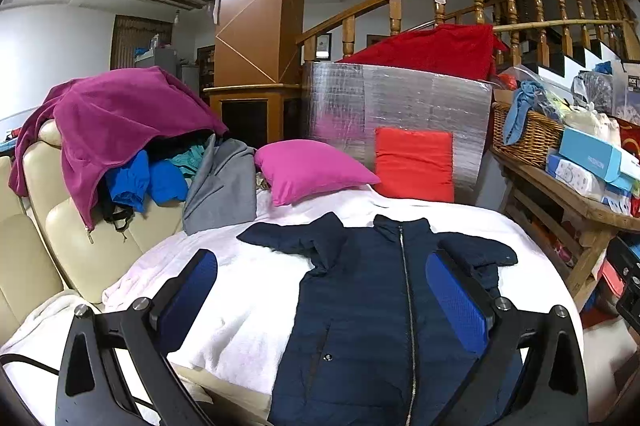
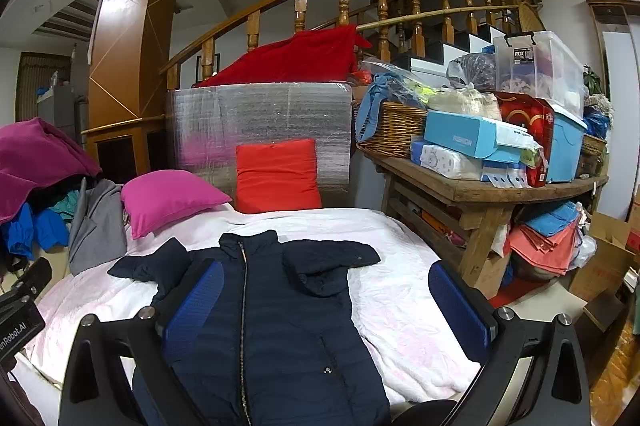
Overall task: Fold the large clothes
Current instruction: 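Move both grippers toward the navy jacket's hem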
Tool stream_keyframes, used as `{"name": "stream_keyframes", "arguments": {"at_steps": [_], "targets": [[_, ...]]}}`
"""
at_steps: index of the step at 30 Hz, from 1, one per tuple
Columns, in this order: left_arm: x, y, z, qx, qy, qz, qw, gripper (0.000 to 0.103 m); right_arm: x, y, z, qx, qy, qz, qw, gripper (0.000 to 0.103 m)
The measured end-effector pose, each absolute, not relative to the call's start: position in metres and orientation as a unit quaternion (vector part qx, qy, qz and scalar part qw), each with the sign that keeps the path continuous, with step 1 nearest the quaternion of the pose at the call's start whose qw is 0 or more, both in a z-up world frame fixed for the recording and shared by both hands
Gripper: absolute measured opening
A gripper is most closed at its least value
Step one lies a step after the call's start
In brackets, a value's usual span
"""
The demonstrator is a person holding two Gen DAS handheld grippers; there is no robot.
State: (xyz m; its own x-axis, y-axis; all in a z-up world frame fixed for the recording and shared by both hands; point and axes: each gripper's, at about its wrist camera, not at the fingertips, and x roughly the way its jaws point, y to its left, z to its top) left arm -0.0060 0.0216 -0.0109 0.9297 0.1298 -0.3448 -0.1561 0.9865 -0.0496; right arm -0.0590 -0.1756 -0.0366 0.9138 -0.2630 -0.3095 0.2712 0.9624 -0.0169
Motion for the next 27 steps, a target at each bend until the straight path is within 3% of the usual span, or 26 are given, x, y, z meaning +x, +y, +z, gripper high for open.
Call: {"name": "stream_keyframes", "arguments": {"at_steps": [27], "targets": [[0.018,0.044,-0.036,-0.015,0.197,0.134,0.971,0.103,-0.026,-0.163,-0.065,0.007,0.197,-0.117,0.973,0.103]]}}
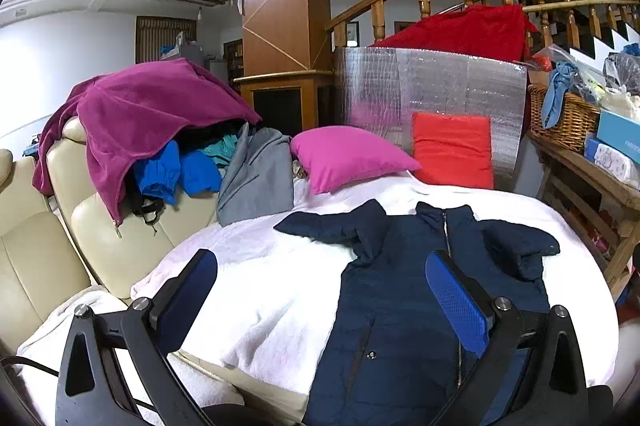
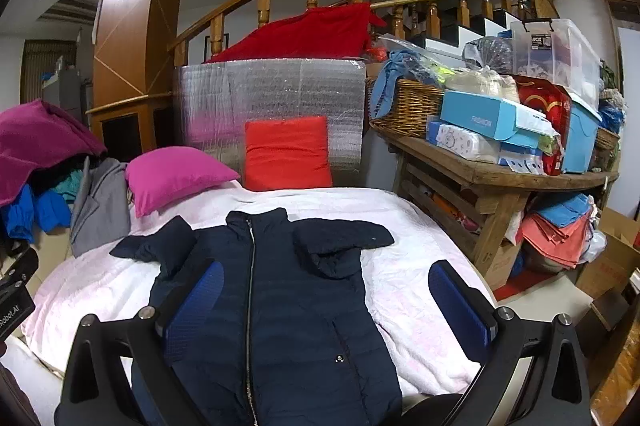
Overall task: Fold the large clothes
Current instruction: 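Move both grippers toward the navy jacket's hem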
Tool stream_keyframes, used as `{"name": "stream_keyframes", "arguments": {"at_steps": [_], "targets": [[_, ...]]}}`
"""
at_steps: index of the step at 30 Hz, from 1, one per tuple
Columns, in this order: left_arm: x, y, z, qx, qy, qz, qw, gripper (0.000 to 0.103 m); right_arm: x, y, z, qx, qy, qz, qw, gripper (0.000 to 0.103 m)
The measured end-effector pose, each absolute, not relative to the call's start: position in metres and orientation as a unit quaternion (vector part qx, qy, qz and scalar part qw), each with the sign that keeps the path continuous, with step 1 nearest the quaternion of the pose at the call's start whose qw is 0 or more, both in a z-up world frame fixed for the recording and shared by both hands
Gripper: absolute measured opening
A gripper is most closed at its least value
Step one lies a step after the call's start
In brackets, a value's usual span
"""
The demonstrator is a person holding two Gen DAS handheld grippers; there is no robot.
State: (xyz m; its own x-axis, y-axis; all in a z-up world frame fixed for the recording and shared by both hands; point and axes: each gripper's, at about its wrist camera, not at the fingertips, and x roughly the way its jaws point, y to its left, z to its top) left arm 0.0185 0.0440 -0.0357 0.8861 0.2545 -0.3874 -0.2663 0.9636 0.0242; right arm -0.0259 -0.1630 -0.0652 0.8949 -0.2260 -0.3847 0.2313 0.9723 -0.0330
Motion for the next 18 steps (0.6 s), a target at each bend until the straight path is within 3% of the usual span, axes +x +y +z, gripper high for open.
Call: {"name": "stream_keyframes", "arguments": {"at_steps": [18], "targets": [[0.036,0.046,-0.054,-0.02,0.224,0.127,0.966,0.103,-0.004,-0.156,-0.088,0.0,0.226,-0.114,0.968,0.103]]}}
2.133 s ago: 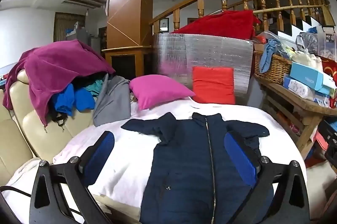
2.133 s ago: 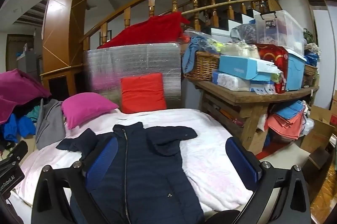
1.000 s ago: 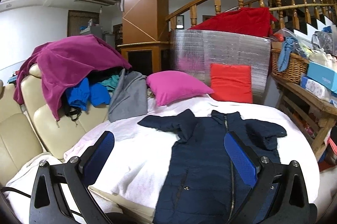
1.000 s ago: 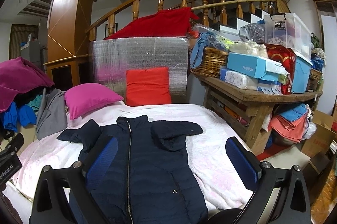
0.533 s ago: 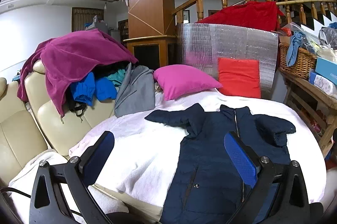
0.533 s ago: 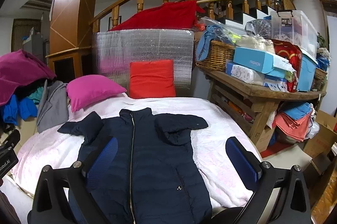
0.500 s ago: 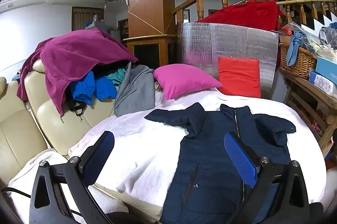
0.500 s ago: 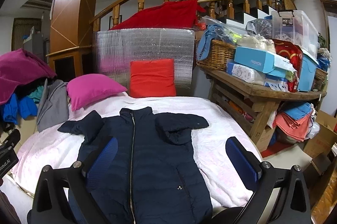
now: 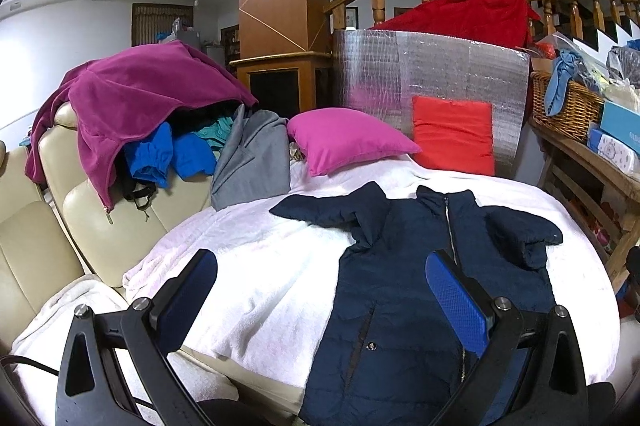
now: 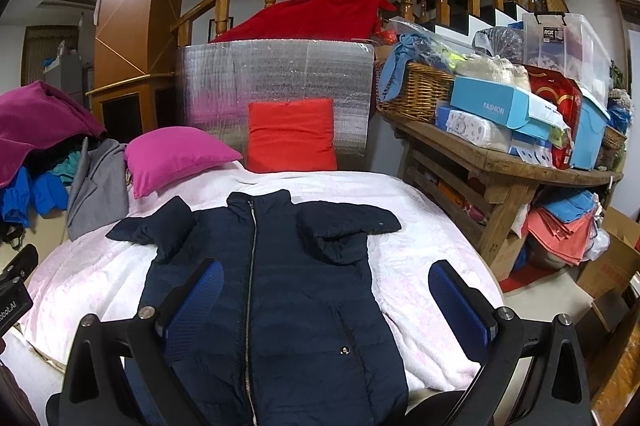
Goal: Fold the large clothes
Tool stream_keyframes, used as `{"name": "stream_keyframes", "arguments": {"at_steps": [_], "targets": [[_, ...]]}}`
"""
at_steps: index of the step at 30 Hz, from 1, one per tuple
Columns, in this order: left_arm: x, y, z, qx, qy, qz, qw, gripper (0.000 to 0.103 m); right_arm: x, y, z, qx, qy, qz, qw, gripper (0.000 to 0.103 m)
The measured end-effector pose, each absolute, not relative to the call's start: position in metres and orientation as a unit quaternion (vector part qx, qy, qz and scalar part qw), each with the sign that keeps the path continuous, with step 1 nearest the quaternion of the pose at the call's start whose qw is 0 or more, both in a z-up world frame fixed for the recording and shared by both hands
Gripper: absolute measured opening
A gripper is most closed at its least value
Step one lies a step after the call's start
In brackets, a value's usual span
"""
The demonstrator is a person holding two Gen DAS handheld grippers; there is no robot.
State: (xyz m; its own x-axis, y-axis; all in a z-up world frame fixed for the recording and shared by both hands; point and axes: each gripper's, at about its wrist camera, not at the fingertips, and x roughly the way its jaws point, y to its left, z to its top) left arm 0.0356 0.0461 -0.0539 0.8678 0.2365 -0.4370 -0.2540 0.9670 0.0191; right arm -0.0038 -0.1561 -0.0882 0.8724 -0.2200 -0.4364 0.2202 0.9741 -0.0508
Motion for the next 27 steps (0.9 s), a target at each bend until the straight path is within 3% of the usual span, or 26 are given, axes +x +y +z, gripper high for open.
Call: {"name": "stream_keyframes", "arguments": {"at_steps": [27], "targets": [[0.132,0.002,-0.092,0.023,0.263,0.112,0.958,0.103,0.085,-0.207,-0.14,0.017,0.28,-0.134,0.951,0.103]]}}
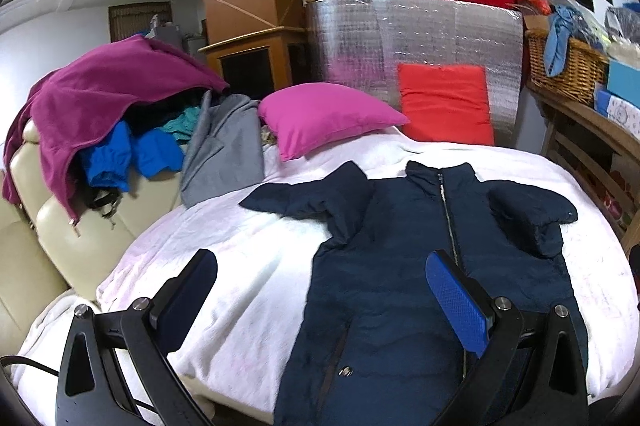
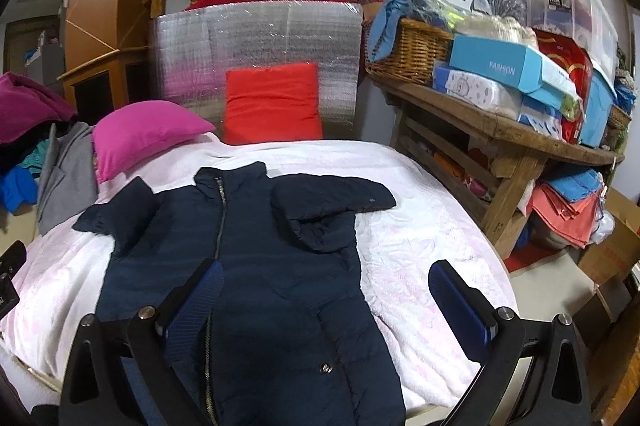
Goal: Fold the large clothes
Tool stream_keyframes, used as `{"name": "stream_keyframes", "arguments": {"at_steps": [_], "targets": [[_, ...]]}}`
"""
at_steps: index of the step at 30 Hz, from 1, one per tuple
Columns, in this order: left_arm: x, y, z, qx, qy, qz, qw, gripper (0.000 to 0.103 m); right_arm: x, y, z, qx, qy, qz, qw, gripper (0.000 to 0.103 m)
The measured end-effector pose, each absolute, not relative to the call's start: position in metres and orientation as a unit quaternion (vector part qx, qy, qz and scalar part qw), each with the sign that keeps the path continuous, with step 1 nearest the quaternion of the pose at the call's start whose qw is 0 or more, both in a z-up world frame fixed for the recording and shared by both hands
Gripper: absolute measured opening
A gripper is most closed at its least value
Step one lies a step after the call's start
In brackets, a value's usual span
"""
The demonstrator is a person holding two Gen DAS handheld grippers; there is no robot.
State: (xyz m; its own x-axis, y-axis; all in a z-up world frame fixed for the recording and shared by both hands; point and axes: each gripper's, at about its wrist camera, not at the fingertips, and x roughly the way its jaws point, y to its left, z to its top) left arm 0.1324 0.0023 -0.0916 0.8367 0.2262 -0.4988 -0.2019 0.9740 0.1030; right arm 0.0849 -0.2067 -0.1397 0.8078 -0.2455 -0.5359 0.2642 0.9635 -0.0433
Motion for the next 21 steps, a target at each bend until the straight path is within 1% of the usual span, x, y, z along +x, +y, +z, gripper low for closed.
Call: {"name": "stream_keyframes", "arguments": {"at_steps": [8,15,21], "targets": [[0.187,-0.015,-0.11,0.032,0.269,0.102,0.957,0.103,0.145,-0.236,-0.168,0.032,0.295,-0.15,0.943,0.103],[0.239,-0.02,-0.13,0.014,0.283,0.103,0.953,0.103,0.201,-0.262,-0.187,0.06,0.302,-0.166,0.937,0.103],[0.262,-0.017,-0.137,-0.006,0.282,0.11,0.953,0.103,0.235,-0.277,-0.195,0.075,0.306,-0.176,0.933,0.103]]}}
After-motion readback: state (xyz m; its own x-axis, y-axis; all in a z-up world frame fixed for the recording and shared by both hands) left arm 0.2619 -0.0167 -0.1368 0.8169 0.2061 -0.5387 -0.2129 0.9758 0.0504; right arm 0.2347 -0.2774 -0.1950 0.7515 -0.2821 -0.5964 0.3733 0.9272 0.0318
